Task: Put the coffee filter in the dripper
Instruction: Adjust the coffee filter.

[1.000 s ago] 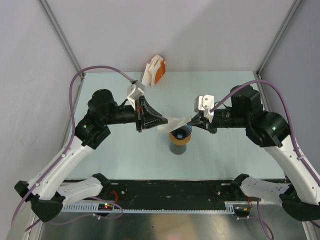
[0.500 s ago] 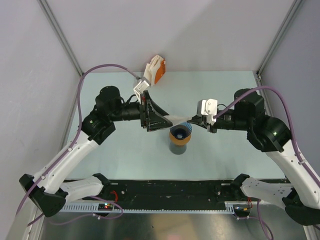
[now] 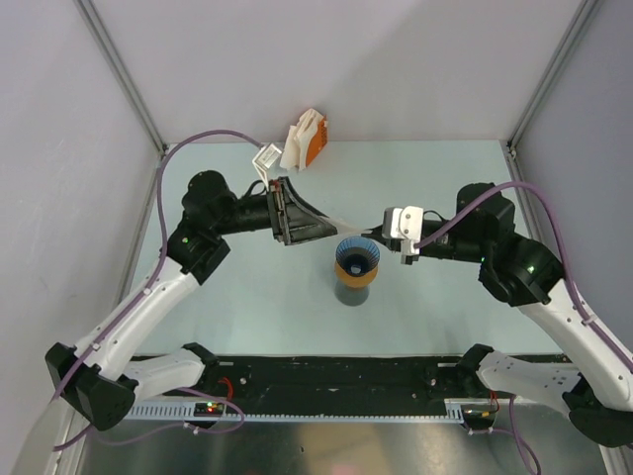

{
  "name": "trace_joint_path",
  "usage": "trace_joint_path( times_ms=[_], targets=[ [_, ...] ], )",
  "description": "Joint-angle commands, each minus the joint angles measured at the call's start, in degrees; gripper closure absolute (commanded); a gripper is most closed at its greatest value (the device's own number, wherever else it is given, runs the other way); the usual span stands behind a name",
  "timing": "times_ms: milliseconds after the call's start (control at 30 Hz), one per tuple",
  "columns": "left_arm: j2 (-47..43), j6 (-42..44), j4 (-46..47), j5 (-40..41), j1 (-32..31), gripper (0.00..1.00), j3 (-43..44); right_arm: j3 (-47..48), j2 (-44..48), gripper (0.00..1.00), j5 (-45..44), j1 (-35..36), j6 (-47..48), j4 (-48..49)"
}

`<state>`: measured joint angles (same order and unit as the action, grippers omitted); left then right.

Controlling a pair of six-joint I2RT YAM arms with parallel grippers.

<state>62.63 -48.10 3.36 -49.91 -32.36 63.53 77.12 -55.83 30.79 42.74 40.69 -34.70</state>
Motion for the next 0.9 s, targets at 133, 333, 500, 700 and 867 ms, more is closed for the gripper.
trace_joint_path(
  times_ms=[133, 333, 500, 700, 867],
  targets=[
    [0.49, -8.52, 7.51, -3.27, 0.76, 0.36, -1.72, -2.07, 0.64, 1.00, -4.21, 2.37, 1.41, 8.21],
    [0.93, -10.48, 8.68, -4.12, 0.84, 0.45, -2.38, -2.70, 0.78, 1.00, -5.25, 3.10, 1.29, 8.87],
    [0.76, -10.81, 8.95, -4.08, 1.23, 0.50, -3.22, -3.46, 1.48, 1.00, -6.19, 3.53, 1.27, 8.86],
    [0.05, -11.10, 8.98, -3.88, 2.73, 0.32, -4.67, -3.84, 3.00, 1.00, -7.00, 3.57, 1.52, 8.20],
    [0.13, -10.98, 9.00, -3.49, 2.91, 0.31, -4.58, -3.94, 3.24, 1.00, -7.04, 3.62, 1.50, 7.84]
  ],
)
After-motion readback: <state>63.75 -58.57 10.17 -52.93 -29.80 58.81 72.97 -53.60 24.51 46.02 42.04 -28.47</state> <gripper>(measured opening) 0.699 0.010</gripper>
